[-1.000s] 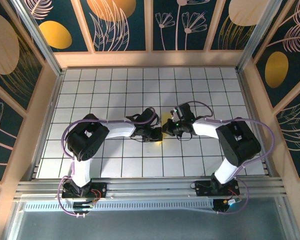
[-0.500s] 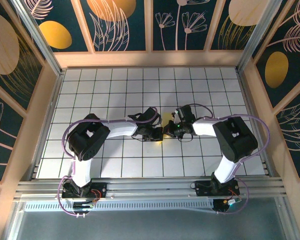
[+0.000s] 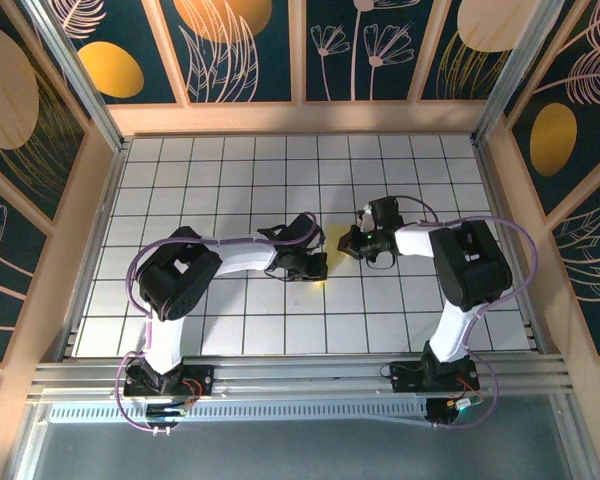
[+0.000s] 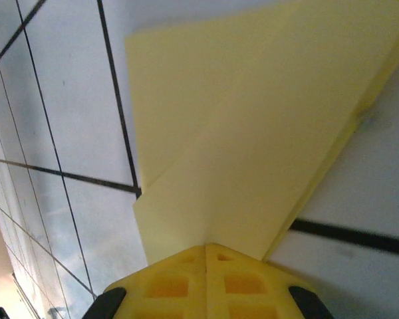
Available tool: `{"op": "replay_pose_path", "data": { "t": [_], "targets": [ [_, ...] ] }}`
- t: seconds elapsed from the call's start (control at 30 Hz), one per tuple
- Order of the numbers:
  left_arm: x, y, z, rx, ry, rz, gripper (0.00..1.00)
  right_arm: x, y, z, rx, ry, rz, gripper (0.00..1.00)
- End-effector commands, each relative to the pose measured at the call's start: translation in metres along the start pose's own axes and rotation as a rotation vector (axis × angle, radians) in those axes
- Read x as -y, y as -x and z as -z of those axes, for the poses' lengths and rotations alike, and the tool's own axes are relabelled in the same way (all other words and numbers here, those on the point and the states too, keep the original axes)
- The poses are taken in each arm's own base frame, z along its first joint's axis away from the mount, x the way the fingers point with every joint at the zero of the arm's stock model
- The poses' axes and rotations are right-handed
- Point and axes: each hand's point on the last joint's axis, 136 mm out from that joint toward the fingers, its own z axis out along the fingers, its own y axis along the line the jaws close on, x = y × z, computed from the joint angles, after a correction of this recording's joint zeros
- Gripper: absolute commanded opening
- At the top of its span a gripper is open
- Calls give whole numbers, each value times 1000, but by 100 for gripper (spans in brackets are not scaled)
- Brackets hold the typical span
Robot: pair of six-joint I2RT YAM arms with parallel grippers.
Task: Fold a paper plane with a square sheet of paper (fold left side to right side)
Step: Fold the wing for the fifth time at the center of the table.
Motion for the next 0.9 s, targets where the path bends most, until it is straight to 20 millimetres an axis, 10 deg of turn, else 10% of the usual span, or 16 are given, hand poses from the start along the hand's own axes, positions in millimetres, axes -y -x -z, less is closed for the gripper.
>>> {"op": "replay_pose_path", "data": {
  "t": [0.0, 0.7, 0.87],
  "targets": [
    [-46, -31, -15, -103, 167, 41, 0, 16, 24, 2, 46, -36, 16, 0],
    [-45, -30, -15, -97, 163, 39, 0, 52, 127, 15, 129, -43, -28, 0],
    [-18, -11, -3, -18, 70, 8, 3, 35, 149, 39, 189, -51, 12, 0]
  ]
}}
